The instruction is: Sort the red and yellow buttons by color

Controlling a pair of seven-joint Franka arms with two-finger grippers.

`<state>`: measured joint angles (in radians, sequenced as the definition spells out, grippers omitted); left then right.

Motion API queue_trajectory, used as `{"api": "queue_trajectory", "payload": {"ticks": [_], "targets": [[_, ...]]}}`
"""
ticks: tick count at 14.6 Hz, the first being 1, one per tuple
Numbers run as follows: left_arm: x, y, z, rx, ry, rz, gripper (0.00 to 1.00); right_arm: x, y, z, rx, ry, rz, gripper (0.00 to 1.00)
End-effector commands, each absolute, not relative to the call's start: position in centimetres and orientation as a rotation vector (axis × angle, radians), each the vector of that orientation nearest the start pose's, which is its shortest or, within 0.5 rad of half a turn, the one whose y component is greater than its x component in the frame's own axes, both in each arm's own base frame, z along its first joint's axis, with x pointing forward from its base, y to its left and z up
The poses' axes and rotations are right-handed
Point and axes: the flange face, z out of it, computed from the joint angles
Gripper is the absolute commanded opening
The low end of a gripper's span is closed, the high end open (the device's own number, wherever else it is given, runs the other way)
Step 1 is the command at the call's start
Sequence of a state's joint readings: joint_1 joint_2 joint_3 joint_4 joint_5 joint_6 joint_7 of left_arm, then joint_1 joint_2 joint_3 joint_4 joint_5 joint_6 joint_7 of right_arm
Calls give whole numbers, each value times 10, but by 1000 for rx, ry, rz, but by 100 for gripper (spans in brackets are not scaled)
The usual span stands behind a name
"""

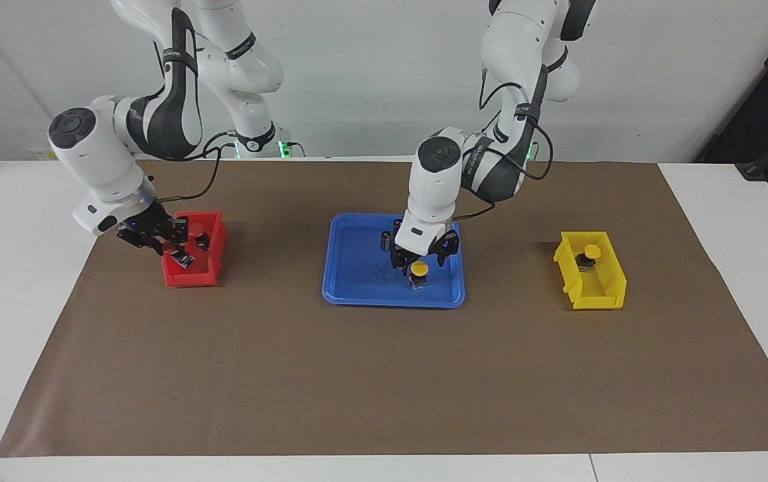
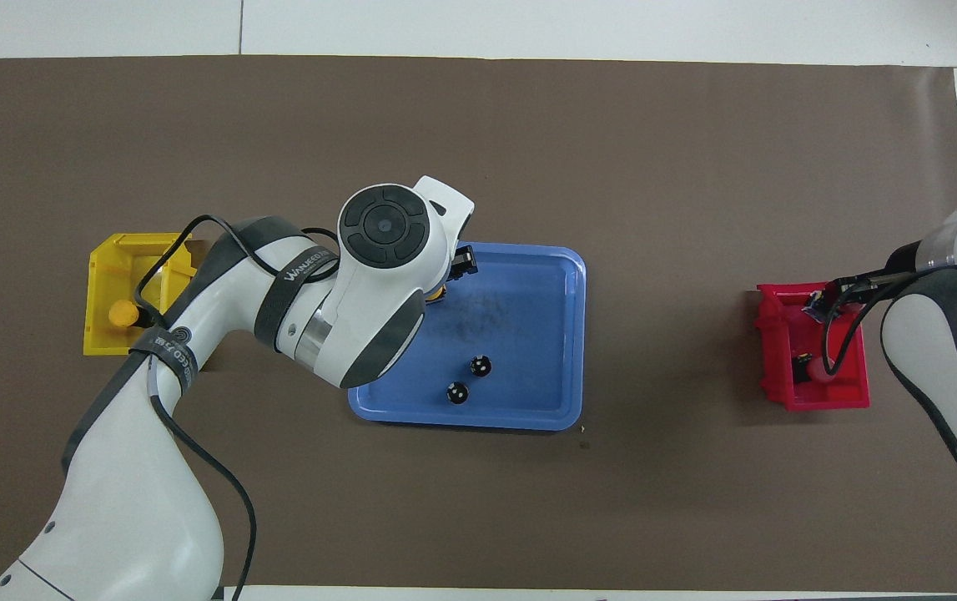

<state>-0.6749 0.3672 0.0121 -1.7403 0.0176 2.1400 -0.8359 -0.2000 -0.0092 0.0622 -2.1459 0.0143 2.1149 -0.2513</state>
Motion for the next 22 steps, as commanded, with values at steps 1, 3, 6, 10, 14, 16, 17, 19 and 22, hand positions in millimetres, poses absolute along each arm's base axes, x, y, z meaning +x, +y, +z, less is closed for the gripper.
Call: {"api": "queue_trajectory", "payload": {"ticks": [1,3,6,10,14,16,17,19,22], "targets": [[513,-401,361,-3128,-266,-91,84,513,-70,394,-3117,-180,-13,22],[511,-401,356,-3126,-266,-85,79,508,-69,380,-3120,-188,-32,22],[508,-403,357,-3125,-273,-70,1,508,-69,367,-3121,-186,-49,22],[511,-405,368,-3130,-294,-54,2,504,-67,351,-3123,-185,-58,22],[534,-335,418,-3029,-372,94,2,502,-61,348,-3122,-192,-58,24],[560,-252,444,-3017,-284,178,1,502,-61,348,-3122,-204,-58,45],[573,-211,459,-3036,-269,166,1,503,-62,350,-3124,-210,-62,61],[597,-145,485,-3027,-272,86,1,508,-63,358,-3124,-212,-55,73],[612,-73,489,-3031,-169,80,1,523,-63,388,-3126,-234,-2,74]]}}
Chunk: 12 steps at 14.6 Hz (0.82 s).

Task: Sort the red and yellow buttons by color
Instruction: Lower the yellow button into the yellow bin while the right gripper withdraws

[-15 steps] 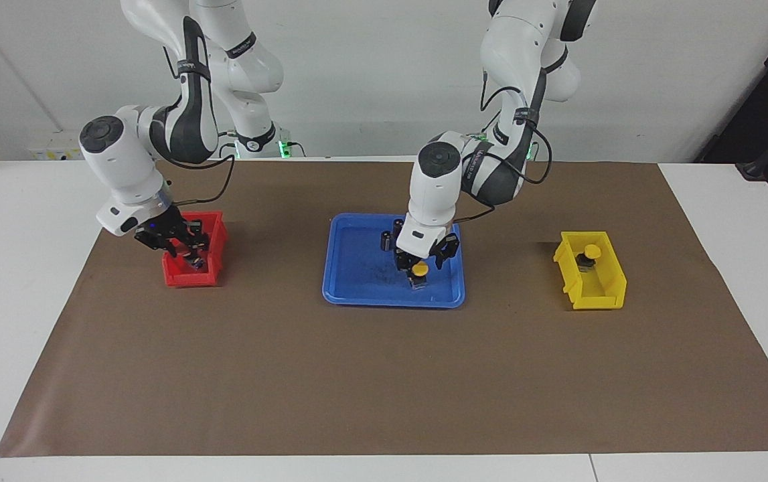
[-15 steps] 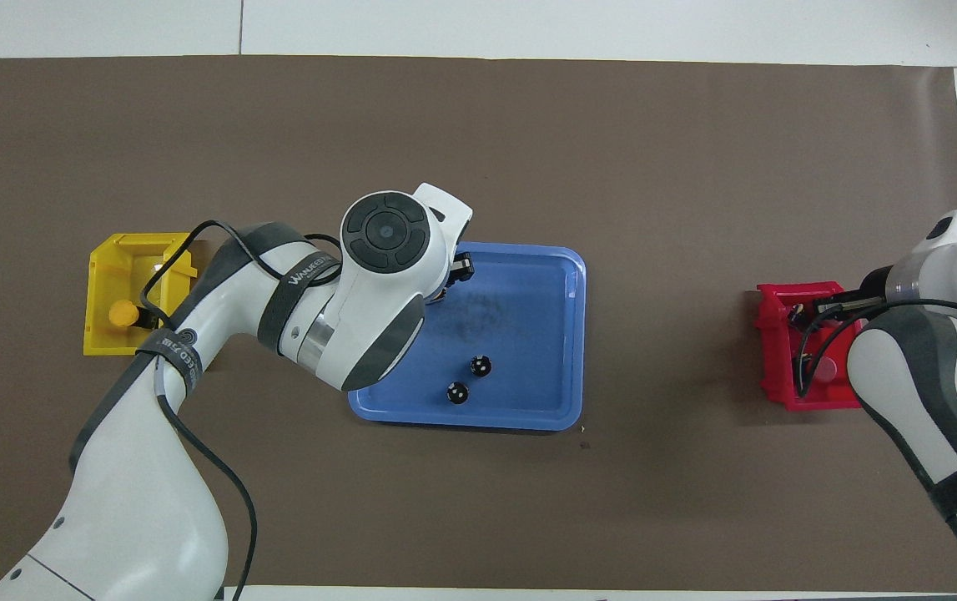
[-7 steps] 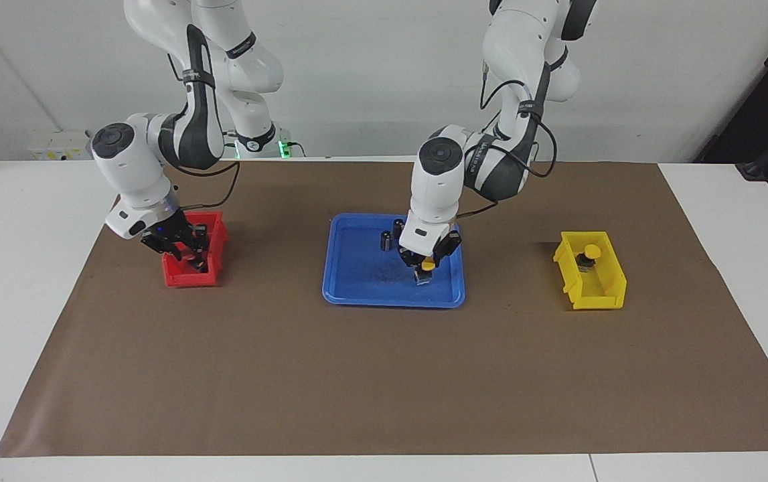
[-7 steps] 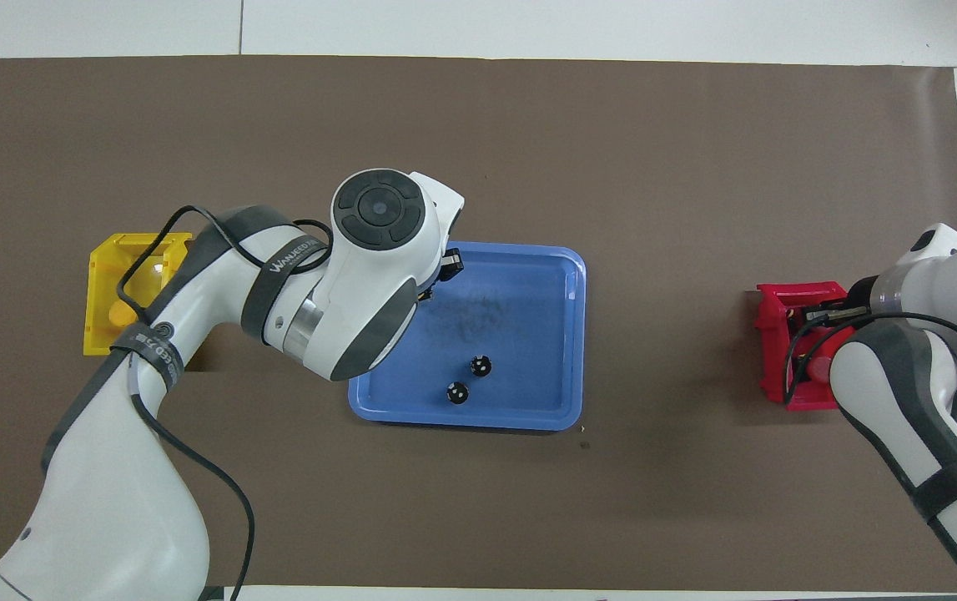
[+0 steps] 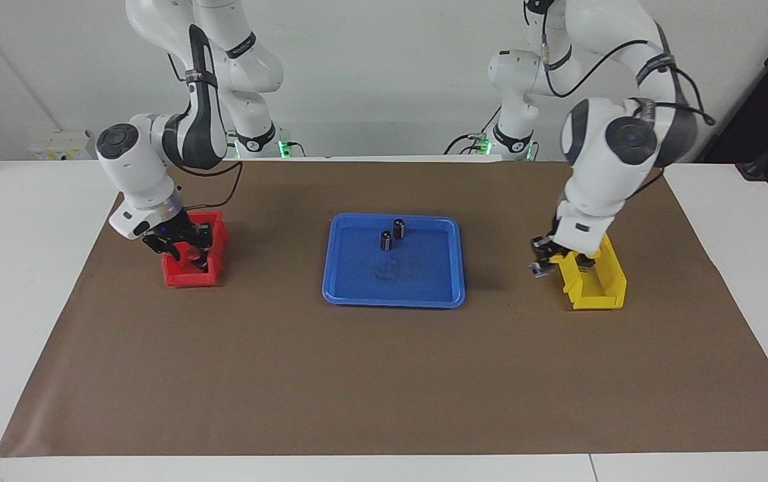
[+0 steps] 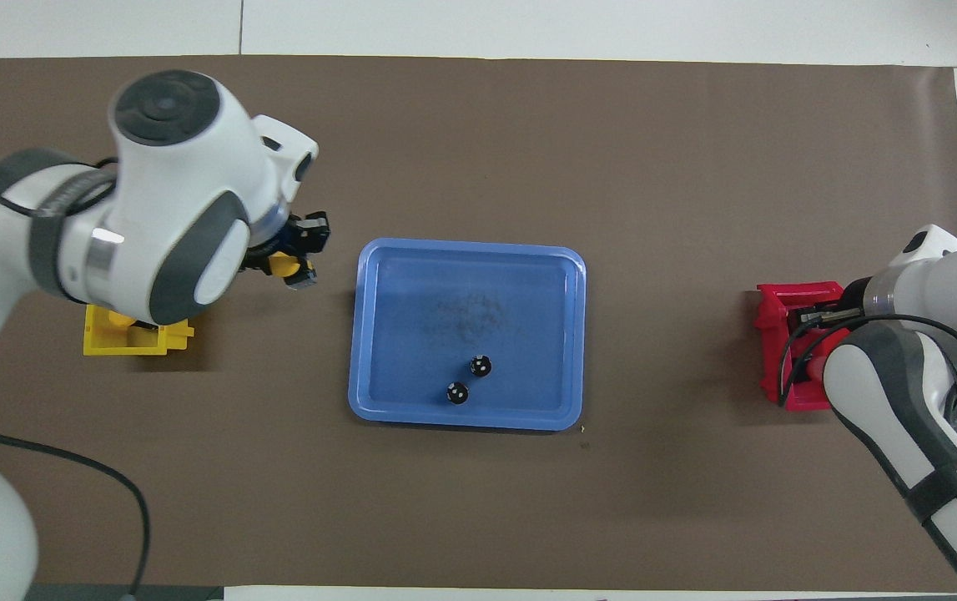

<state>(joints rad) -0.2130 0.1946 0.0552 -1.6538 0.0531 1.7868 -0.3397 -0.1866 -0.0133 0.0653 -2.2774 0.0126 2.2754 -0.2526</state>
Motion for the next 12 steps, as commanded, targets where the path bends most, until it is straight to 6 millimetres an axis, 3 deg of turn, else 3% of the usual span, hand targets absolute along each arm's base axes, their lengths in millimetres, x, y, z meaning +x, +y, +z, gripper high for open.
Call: {"api": "queue_trajectory", "payload": {"ticks": [1,3,4,8,10,12], "targets": [[615,-49,489,-3022,-125,75,1,529,-61,408,-3123,-238,12,76],[617,-12,480,-3029,29,73,1,537,-54,460,-3124,-240,12,87],[613,2,474,-3032,81,61,1,538,-51,491,-3126,-226,3,100],[595,10,443,-3040,97,26,1,531,-54,588,-3122,-75,11,100],[589,7,437,-3041,115,42,1,525,-63,616,-3116,26,63,100],[583,4,432,-3042,136,33,1,528,-73,625,-3115,87,78,100]]}}
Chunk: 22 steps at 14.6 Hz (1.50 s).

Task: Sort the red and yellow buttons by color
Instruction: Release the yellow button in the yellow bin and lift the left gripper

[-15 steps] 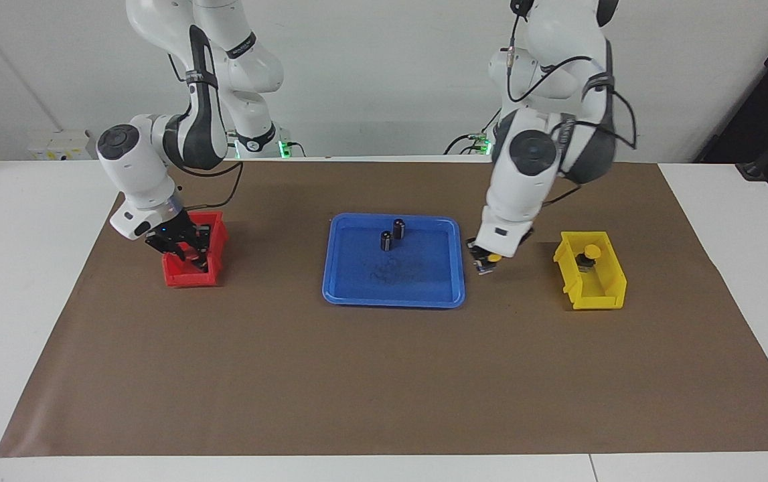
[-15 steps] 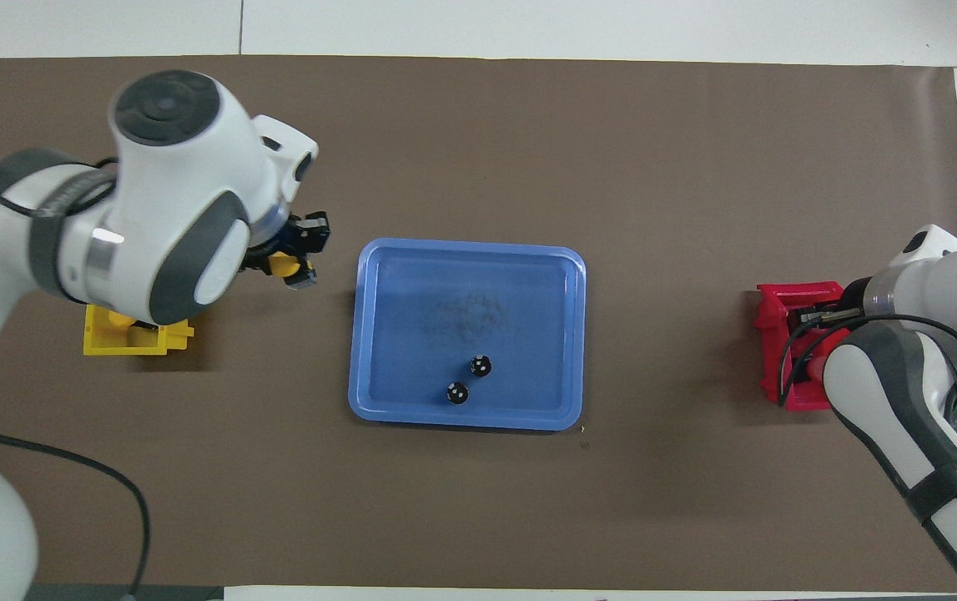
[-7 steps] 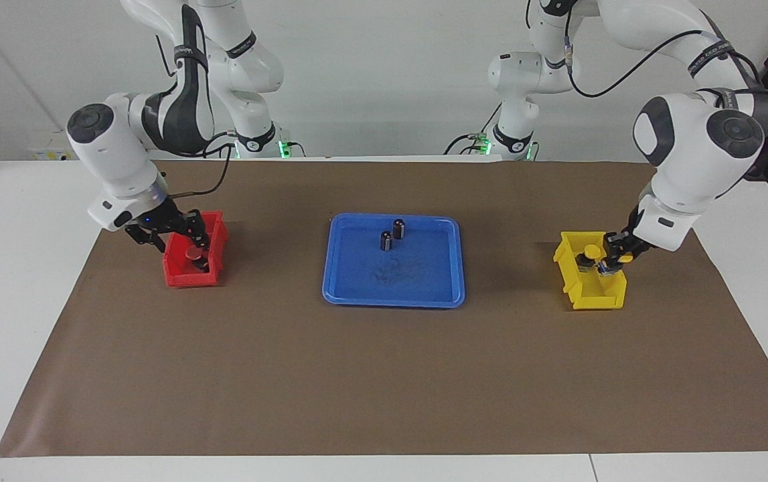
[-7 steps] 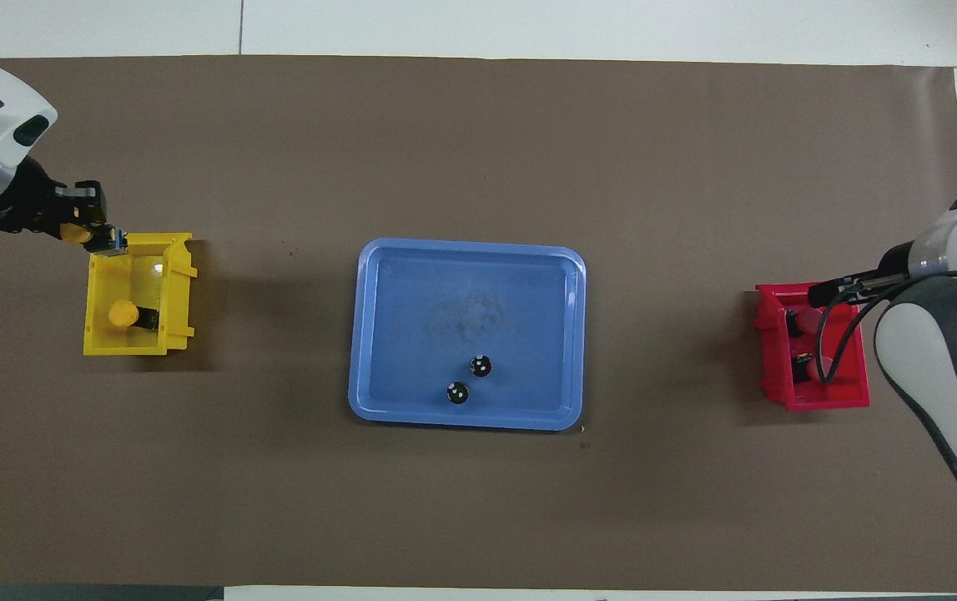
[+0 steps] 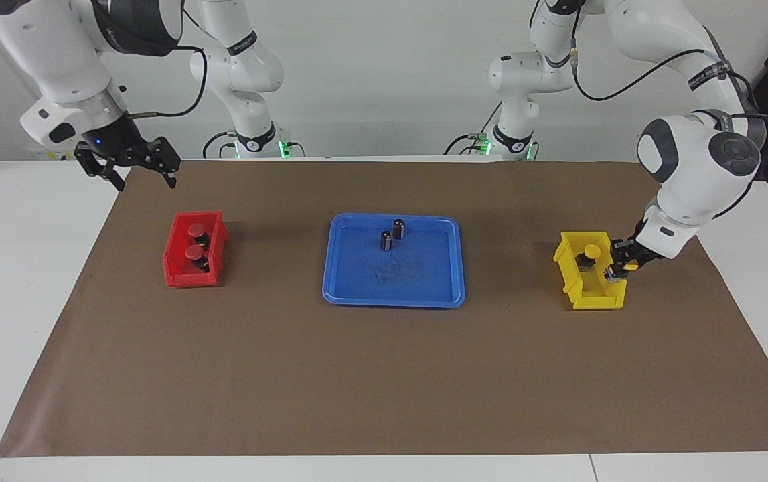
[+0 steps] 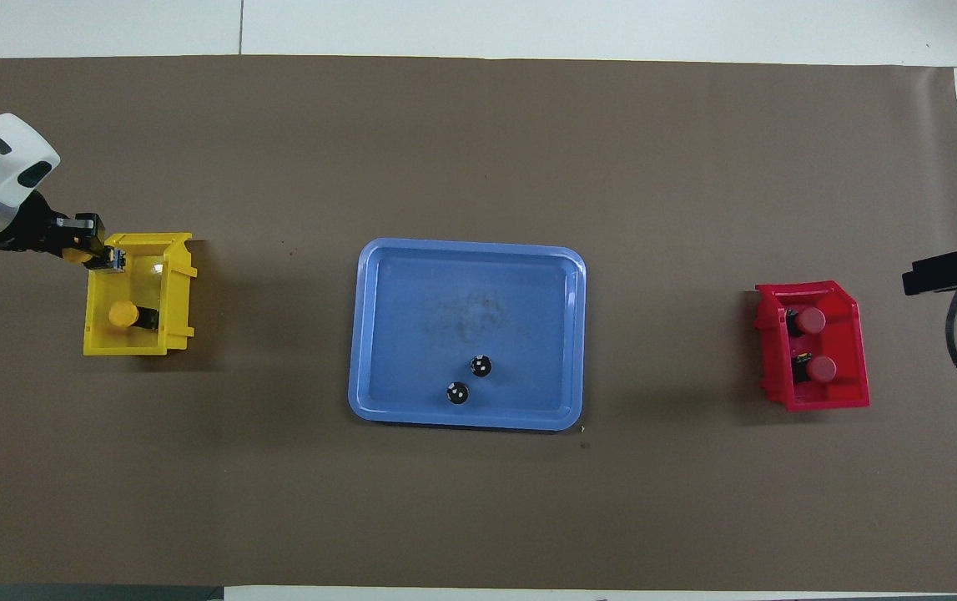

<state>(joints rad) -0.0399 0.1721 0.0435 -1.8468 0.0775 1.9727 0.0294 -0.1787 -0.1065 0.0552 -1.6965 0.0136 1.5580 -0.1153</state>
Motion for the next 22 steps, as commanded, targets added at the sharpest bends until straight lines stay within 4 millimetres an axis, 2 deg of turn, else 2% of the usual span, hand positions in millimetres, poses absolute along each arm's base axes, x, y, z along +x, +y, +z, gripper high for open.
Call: {"api": "queue_trajectory", "payload": {"ticks": [1,5,6,9,13,14,16,17,18,20,22], "targets": [[581,3,426,-3042,141,28,1,531,-76,628,-3121,95,69,100],[577,0,403,-3046,151,-16,1,532,-76,625,-3147,100,96,100],[578,0,398,-3046,147,-38,1,532,-84,623,-3144,128,101,100],[583,-1,378,-3047,148,-47,2,530,-87,626,-3146,172,89,100],[585,-1,364,-3048,154,-68,12,529,-88,624,-3146,175,97,100],[585,-1,365,-3048,154,-75,22,528,-87,623,-3144,175,99,100],[585,-1,366,-3048,156,-68,56,528,-82,622,-3145,160,108,100],[585,-1,366,-3048,156,-61,64,526,-81,623,-3145,158,108,100],[585,-2,366,-3048,155,-57,69,527,-80,623,-3145,155,108,100],[585,-2,368,-3048,154,-50,72,527,-81,624,-3145,158,103,100],[587,-1,385,-3045,151,-24,73,527,-81,622,-3145,158,108,100]]}}
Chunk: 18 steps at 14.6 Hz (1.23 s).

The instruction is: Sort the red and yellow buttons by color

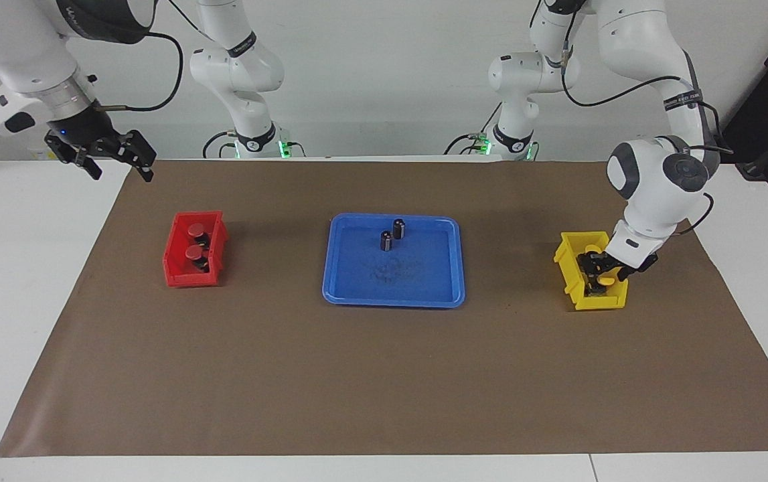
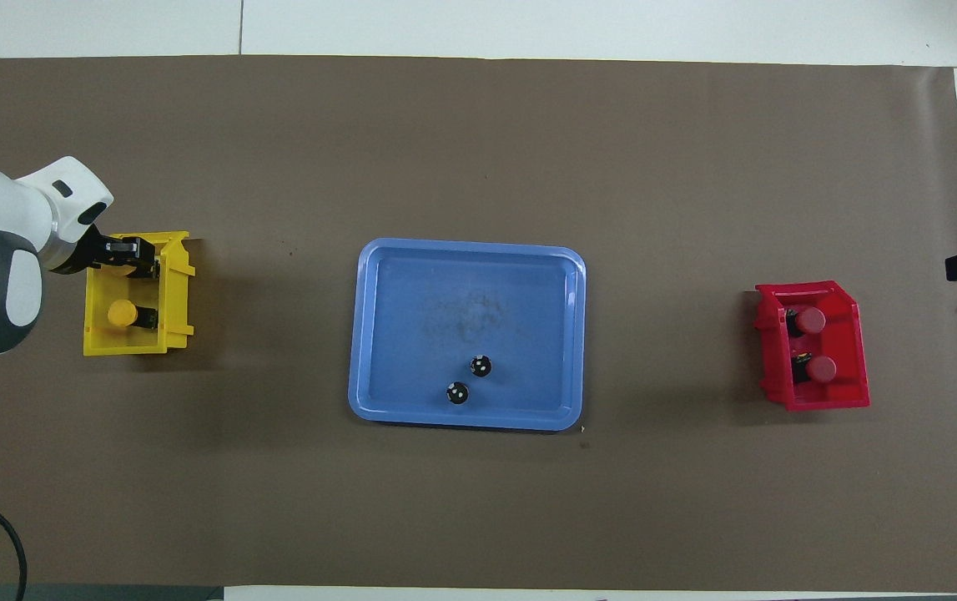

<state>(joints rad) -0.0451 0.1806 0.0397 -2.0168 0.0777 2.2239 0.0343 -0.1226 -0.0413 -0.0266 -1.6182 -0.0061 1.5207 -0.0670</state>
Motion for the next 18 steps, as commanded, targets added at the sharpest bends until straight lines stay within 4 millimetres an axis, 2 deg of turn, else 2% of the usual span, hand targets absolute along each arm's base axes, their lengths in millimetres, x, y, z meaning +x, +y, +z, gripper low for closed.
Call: {"api": "queue_trajectory", "payload": {"ticks": [1,3,5,6,7,10,12,14,16,18], "targets": [[591,0,401,-3043,151,4,74,527,-81,622,-3145,158,108,100],[598,-3,433,-3045,144,60,77,527,-81,622,-3145,158,108,100],[601,-10,454,-3047,152,78,81,527,-81,622,-3145,158,108,100],[599,-17,465,-3045,169,91,87,527,-82,621,-3144,160,111,100],[598,-19,480,-3044,170,86,100,527,-81,622,-3145,158,108,100],[589,-35,528,-3052,196,113,100,526,-81,622,-3145,155,108,100],[582,-38,559,-3087,185,103,100,527,-81,621,-3143,155,113,100],[574,-47,571,-3088,204,115,100,526,-80,622,-3143,153,110,100],[560,-43,600,-3155,183,42,100,526,-80,622,-3143,153,110,100],[553,-45,612,-3173,181,18,100,526,-79,622,-3142,150,110,100]]}}
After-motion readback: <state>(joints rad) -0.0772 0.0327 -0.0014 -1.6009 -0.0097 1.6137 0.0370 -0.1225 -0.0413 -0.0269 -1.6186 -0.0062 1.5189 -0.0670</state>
